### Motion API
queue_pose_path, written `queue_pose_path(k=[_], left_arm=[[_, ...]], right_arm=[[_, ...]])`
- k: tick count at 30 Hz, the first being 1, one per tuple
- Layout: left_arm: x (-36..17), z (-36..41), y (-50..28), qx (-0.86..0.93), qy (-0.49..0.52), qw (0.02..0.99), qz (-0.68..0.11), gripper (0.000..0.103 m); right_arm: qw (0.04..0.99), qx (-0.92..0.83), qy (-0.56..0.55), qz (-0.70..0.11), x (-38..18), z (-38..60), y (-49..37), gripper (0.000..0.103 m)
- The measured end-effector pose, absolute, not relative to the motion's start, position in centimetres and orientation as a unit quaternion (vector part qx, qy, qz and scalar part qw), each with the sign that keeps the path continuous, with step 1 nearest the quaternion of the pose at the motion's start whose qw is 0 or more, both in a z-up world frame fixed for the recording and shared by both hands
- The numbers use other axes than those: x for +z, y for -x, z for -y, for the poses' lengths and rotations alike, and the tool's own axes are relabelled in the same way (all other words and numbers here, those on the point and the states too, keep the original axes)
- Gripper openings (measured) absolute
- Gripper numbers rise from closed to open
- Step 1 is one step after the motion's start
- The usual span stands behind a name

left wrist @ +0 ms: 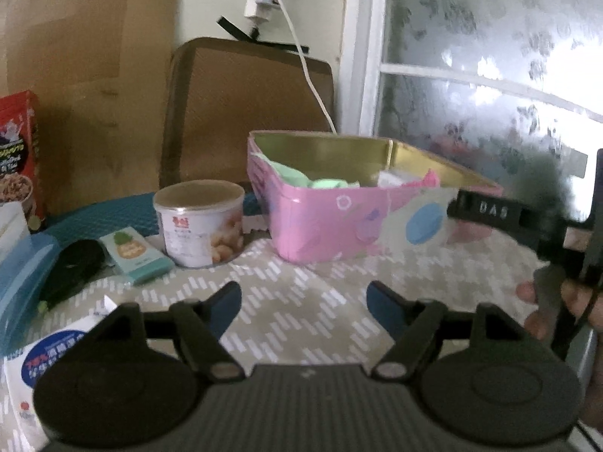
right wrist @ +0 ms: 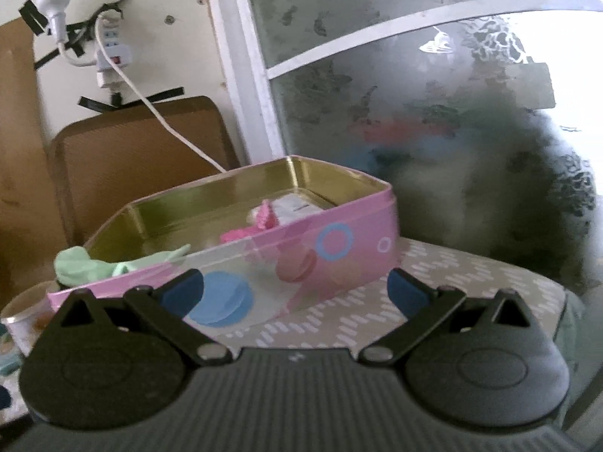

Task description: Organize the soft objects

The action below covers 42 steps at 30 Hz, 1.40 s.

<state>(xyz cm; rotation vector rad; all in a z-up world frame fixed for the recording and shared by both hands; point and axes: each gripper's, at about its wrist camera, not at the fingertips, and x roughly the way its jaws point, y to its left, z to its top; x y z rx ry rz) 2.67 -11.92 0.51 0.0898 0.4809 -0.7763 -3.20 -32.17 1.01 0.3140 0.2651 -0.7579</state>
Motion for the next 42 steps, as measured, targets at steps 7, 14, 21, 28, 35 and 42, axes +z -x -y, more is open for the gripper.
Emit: queue_pose_path(k=[7, 14, 21, 28, 35, 42], left_arm=[[0.5, 11.5, -3.9, -0.374, -0.022, 0.891, -0.257, 0.079], [0.3, 11.7, -4.2, -0.372, -0.024, 0.887, -0.273, 0.083], [0.4, 12.1, -3.4, -0.377, -0.046, 0.889, -0.256, 0.090], [0.3, 12.1, -3.6, -0.377, -0.045, 0.887, -0.262, 0.091], [0.4, 12.1, -3.5, -0.381, -0.048, 0.887, -0.257, 0.092], [0.3, 12.1, -3.5, -0.385, -0.045, 0.886, -0.256, 0.099]], right_arm=[[0.902, -0.395, -0.133, -0.113, 2.5, 32.5, 2.0, 0.103], [0.899, -0.412, -0.105, -0.106, 2.3, 33.3, 0.4, 0.103], [0.899, -0.412, -0.112, -0.095, 1.3, 33.4, 0.5, 0.102], [0.901, -0.407, -0.115, -0.095, 1.5, 33.7, 0.3, 0.102], [0.901, -0.408, -0.114, -0.095, 1.5, 33.6, 0.4, 0.102], [0.900, -0.410, -0.113, -0.096, 1.7, 33.3, 0.6, 0.102]])
